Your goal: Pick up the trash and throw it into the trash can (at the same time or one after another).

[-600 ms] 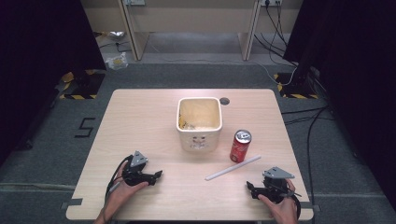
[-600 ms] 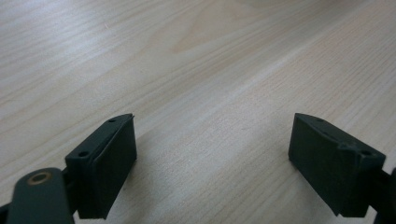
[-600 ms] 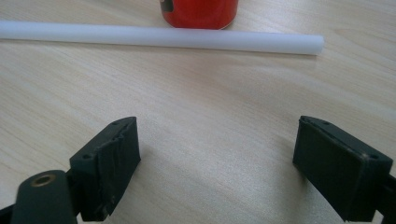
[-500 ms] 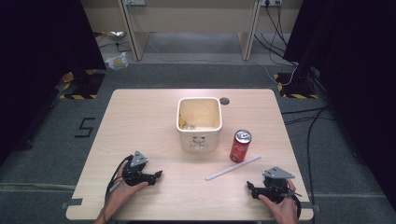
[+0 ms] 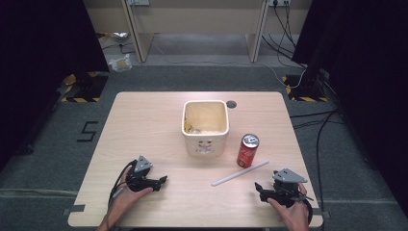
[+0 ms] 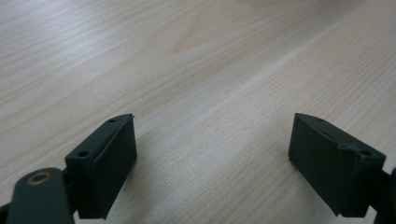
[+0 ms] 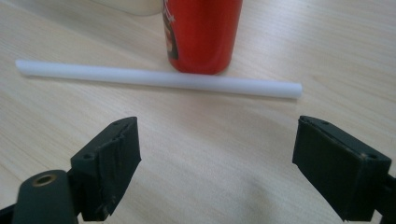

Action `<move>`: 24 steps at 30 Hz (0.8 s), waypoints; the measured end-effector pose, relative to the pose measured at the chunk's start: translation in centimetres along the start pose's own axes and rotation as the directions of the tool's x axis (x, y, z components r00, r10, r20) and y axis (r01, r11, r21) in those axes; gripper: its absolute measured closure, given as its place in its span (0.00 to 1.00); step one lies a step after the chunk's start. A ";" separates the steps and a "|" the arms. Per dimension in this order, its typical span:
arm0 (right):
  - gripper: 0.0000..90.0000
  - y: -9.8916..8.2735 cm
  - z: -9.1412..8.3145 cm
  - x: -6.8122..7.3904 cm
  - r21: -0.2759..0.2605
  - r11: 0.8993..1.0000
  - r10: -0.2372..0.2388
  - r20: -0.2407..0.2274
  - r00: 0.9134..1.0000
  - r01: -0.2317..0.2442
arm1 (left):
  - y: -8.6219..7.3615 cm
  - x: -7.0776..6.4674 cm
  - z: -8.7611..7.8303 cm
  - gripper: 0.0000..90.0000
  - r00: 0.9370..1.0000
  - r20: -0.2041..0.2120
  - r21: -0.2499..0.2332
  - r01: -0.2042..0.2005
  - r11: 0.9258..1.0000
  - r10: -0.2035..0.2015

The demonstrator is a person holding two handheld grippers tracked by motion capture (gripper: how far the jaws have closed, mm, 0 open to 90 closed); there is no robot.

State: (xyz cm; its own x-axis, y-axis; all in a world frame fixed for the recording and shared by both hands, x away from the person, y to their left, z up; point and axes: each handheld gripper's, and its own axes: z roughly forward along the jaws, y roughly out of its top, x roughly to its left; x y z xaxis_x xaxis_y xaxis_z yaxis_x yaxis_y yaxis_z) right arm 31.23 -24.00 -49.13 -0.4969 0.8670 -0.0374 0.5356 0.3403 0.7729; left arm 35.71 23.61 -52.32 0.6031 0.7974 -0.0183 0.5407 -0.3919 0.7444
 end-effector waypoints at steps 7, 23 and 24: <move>0.17 1.7 -0.2 0.4 -0.036 0.999 -0.027 0.001 1.000 0.027 | 0.0 0.0 0.0 0.16 1.000 0.000 0.000 -0.001 1.000 0.001; 0.17 5.2 1.5 0.7 -0.080 0.996 -0.037 -0.021 0.999 0.035 | 0.0 0.0 0.0 0.16 1.000 0.000 0.000 0.001 1.000 -0.001; 0.17 5.4 1.6 0.7 -0.083 0.996 -0.038 -0.024 0.999 0.036 | 0.0 0.0 0.0 0.16 1.000 0.000 0.000 0.001 1.000 -0.001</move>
State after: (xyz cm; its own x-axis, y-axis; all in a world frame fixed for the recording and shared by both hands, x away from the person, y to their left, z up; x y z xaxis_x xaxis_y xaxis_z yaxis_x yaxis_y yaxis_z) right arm 34.90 -20.97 -46.02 -0.5335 0.8442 -0.0518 0.4588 0.3403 0.8208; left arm 35.74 23.60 -52.32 0.6027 0.7978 -0.0190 0.5413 -0.3912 0.7442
